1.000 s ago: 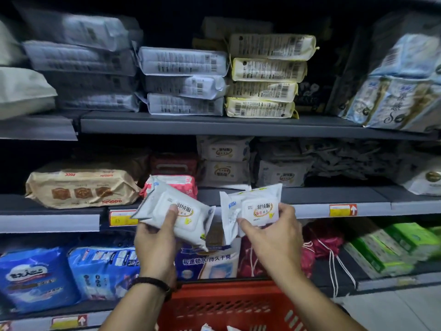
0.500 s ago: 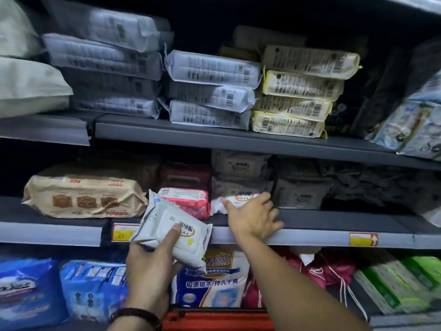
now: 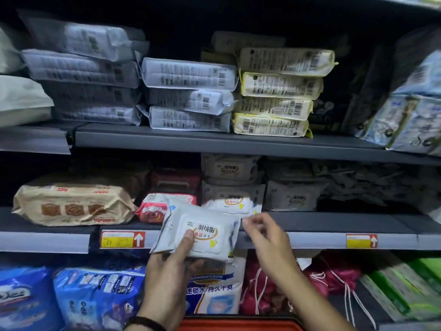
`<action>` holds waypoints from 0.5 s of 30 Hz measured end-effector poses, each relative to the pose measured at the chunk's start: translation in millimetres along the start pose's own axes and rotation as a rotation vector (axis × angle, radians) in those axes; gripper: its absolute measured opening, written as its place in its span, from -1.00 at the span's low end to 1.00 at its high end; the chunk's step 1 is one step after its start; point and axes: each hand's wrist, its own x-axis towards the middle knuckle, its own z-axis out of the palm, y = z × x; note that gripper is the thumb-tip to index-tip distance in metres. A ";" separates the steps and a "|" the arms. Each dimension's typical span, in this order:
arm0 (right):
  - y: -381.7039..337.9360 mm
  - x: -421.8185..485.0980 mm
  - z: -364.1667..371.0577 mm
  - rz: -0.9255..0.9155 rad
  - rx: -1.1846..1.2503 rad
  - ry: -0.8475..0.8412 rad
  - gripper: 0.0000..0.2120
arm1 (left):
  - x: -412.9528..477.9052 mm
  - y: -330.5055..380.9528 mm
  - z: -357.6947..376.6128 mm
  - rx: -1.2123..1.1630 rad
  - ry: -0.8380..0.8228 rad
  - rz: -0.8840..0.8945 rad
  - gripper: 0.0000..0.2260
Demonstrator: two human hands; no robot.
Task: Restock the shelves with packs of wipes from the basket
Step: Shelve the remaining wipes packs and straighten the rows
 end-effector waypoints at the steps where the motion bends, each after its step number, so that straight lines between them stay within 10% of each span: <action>1: 2.6 -3.6 -6.8 0.046 0.157 -0.134 -0.82 | -3.2 -1.7 6.9 0.016 -0.034 -0.006 -0.72; 4: 11.9 3.2 -17.7 0.072 0.406 -0.313 -0.75 | -9.1 -5.6 24.2 0.081 -0.144 -0.007 -0.61; 9: 9.3 33.9 -31.0 -0.021 0.472 -0.116 -0.71 | 19.1 8.0 48.4 0.455 -0.160 0.180 -0.60; 15: 21.2 66.5 -26.1 -0.119 0.032 0.072 -0.79 | 48.3 -12.5 68.0 1.195 0.069 0.627 -0.40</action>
